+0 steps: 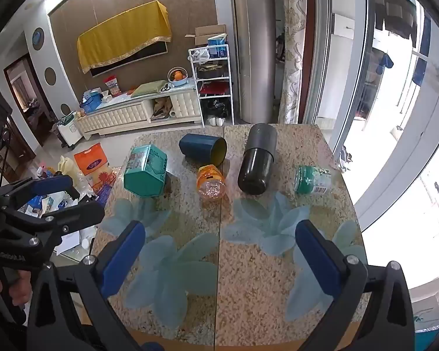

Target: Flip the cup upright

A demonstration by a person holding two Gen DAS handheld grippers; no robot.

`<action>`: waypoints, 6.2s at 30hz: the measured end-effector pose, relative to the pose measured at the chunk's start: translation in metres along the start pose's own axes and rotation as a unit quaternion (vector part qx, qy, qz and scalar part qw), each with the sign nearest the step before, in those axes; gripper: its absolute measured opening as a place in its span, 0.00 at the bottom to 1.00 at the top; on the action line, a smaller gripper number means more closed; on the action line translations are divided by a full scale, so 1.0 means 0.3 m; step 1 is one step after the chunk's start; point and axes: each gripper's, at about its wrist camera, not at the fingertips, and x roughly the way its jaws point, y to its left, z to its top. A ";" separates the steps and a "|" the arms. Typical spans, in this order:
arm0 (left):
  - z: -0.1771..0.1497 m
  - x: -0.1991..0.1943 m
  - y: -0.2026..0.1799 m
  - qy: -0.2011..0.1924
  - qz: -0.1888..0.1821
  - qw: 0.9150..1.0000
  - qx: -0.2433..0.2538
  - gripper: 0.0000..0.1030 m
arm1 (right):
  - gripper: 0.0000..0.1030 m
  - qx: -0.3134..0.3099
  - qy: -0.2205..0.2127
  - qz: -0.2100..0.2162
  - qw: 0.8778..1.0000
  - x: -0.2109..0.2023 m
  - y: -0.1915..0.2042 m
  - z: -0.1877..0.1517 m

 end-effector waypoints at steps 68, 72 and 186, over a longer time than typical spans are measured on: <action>0.164 0.222 0.072 0.094 0.010 0.995 -0.030 1.00 | 1.00 0.028 0.059 0.014 0.998 0.118 -0.081 -0.017; 0.219 0.329 0.078 0.122 0.013 0.991 -0.056 1.00 | 1.00 0.038 0.086 0.020 0.995 0.171 -0.163 -0.008; -0.318 1.029 -0.175 0.323 0.096 0.917 -0.212 0.89 | 1.00 0.033 0.209 0.094 0.973 0.218 -0.557 -0.291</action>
